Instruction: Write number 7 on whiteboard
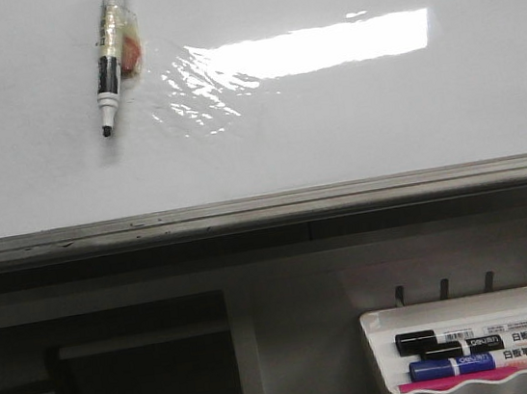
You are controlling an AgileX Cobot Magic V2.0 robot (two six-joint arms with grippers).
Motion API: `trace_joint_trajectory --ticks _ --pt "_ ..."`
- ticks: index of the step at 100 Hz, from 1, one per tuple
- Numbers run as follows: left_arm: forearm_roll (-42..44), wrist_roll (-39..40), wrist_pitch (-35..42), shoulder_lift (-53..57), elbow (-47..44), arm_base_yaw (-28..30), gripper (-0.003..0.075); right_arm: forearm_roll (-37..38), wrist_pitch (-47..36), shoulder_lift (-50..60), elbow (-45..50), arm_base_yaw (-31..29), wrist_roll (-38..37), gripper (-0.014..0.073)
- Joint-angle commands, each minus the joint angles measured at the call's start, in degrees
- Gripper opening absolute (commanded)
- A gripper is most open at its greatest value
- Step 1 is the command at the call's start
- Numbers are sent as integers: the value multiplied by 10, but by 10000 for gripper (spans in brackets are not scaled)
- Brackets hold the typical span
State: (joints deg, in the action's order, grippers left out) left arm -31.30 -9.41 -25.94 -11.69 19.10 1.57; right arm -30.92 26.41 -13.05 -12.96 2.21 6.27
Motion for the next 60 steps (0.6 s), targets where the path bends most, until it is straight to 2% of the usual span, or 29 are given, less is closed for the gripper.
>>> trace_joint_trajectory --ticks 1,6,24,34,38,50,55,60 --pt "-2 -47 -33 -48 67 -3 -20 14 16 -63 -57 -3 3 -50" --pt "-2 -66 -53 -70 94 -11 -20 23 32 -89 -81 -3 4 -50" --pt "-7 -67 -38 -107 134 -74 -20 25 50 -151 -131 -3 48 -48" --pt "-7 -79 -38 -125 138 -105 13 19 55 -162 -144 -3 58 34" --pt "-7 -84 -38 -131 138 -118 60 18 55 -162 -145 -3 58 92" --pt "-37 -84 -23 -161 138 -142 235 16 55 -162 -147 -3 58 358" --pt "-56 -84 -10 -176 138 -148 312 13 55 -162 -147 -3 58 430" --pt "-76 -84 7 -190 138 -153 382 12 55 -162 -147 -3 58 456"
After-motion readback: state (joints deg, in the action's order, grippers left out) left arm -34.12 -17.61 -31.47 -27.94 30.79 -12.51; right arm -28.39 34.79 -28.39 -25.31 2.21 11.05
